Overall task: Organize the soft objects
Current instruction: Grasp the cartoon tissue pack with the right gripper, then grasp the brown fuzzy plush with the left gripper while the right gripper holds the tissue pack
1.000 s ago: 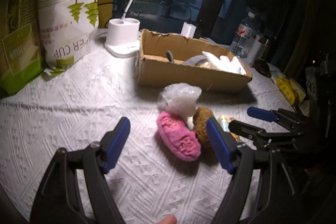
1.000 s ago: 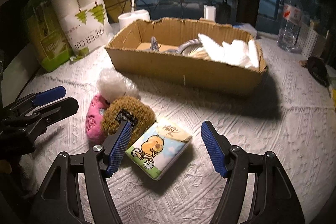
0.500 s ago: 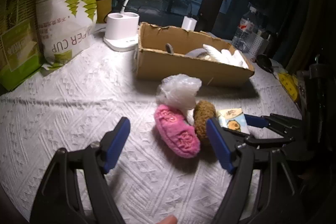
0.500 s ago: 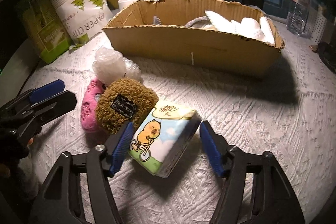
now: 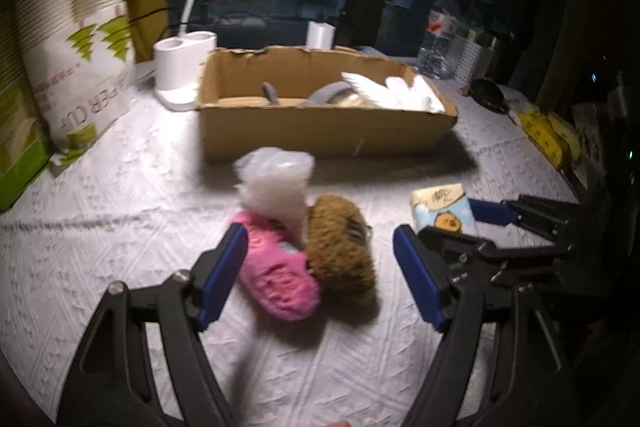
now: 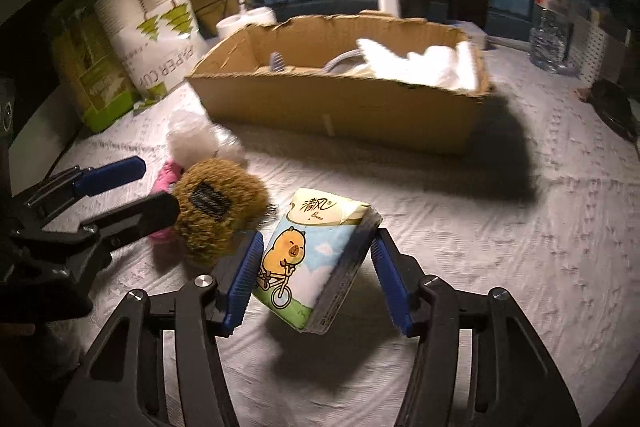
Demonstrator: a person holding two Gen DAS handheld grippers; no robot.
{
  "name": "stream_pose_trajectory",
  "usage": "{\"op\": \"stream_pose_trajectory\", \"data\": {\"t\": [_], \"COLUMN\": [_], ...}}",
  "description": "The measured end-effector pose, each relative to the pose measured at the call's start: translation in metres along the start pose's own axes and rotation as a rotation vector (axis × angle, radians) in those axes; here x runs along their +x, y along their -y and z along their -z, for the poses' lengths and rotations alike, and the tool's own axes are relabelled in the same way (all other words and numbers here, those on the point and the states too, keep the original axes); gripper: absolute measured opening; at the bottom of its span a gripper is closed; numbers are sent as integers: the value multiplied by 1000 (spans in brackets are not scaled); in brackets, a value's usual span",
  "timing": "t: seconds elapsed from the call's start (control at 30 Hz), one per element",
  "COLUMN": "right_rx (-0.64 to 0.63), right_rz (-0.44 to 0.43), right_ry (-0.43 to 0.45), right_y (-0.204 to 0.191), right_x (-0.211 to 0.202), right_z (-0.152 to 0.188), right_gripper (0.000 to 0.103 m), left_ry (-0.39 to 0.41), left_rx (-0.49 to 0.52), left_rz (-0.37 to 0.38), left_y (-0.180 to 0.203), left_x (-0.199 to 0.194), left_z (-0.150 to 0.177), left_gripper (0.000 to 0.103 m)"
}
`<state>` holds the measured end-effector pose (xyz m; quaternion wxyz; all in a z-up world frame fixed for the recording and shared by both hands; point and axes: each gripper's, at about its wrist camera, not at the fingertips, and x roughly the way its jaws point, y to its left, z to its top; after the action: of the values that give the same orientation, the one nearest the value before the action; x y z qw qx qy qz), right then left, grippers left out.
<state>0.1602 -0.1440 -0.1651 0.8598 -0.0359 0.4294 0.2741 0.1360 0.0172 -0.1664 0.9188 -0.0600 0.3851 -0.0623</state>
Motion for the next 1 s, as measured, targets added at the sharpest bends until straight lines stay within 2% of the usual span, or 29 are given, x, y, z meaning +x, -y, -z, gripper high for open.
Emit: {"op": "stream_pose_trajectory", "data": {"t": [0.33,0.4,0.47,0.5,0.57,0.67,1.0], "right_rx": [56,60,63,65,66,63,38], "right_rz": [-5,-9,-12,-15,-20,-24,-23], "right_ry": [33,38,44,46,52,60,91], "right_y": [34,38,41,42,44,44,38], "right_x": [-12,-14,-15,-15,-16,-18,-32], "right_z": [4,4,2,2,1,-2,-10], "right_gripper": [59,59,59,59,59,59,59], "left_ry": [-67,-86,-99,-102,-109,-106,-32], "left_rx": [92,95,102,105,103,96,75], "left_rz": [-16,-21,-31,-33,-32,-27,25], "left_y": [29,30,30,30,29,28,34], "left_x": [29,34,39,40,41,38,8], "left_z": [0,1,2,3,3,3,-10], "left_gripper": [73,58,53,46,39,34,32]}}
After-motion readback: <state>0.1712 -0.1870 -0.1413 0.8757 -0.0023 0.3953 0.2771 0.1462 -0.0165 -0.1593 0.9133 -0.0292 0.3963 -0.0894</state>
